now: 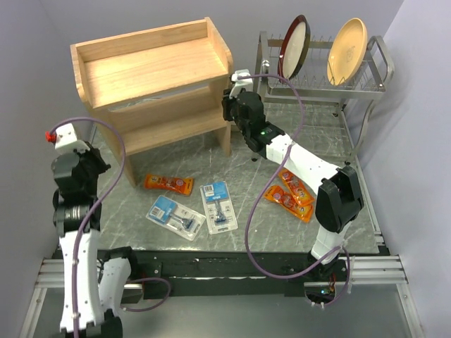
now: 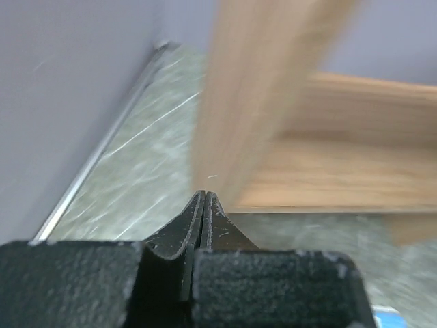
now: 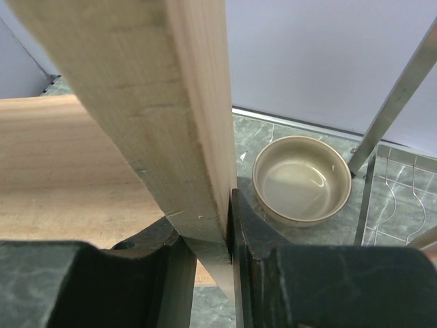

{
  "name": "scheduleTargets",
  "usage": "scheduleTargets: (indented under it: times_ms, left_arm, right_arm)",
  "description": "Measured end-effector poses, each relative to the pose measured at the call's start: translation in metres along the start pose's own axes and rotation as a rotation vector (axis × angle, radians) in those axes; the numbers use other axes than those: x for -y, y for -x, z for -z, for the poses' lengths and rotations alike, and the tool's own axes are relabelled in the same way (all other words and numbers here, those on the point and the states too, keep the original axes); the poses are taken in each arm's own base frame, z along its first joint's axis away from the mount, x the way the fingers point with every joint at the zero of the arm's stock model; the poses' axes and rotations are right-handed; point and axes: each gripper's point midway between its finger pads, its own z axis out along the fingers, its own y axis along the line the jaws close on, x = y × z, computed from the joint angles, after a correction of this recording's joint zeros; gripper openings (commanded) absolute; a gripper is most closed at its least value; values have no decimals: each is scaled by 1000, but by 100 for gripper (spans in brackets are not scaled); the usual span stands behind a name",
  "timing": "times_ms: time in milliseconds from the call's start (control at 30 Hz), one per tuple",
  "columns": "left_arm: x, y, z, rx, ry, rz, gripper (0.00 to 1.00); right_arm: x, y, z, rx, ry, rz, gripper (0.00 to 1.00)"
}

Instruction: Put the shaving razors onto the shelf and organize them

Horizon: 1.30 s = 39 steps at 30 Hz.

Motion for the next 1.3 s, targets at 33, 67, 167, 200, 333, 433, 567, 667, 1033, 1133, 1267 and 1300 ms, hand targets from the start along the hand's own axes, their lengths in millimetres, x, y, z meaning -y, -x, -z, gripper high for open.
scheduleTargets:
  times_ms: [33,67,167,200,333,433,567,667,1033,1133,1267,1300]
  left_arm:
    - [7,4,5,17,-41,0,1]
    - [12,7,5,27,-65,1,1]
    - [22,-10,-17,-56,-115,-3,1]
    - [23,-17,-26,-91,-119,-3,1]
    - [21,-31,-64,-166,-103,-14,1]
    - [22,-31,-82,-168,-103,-34,1]
    - [23,-29,-90,-181,-108,-57,1]
    - [25,-29,-87,-196,-125,-58,17]
    - [78,-20,15,-179,-517,-171,100]
    - [90,-42,20,-265,-617,-187,99]
    - [96,-86,17,-409,-659,-130,100]
    - [96,-94,17,-432,-655,-109,100]
  right_arm:
    - [0,0,0,0,0,-1,0]
    - [0,0,0,0,0,-1,0]
    - [0,0,0,-1,0,-3,0]
    - [0,0,0,-1,0,-3,0]
    - [-1,-1,1,-2,-7,-1,0]
    - [0,-1,1,-2,-18,-1,0]
    - [0,-1,1,-1,-19,-1,38]
    - [-4,1,2,1,4,-30,75]
    - [-33,6,101,-58,275,-1,92]
    - [-28,-9,136,-95,303,20,81]
    - [-20,-49,160,-214,311,28,66]
    - [-21,-61,162,-257,316,29,64]
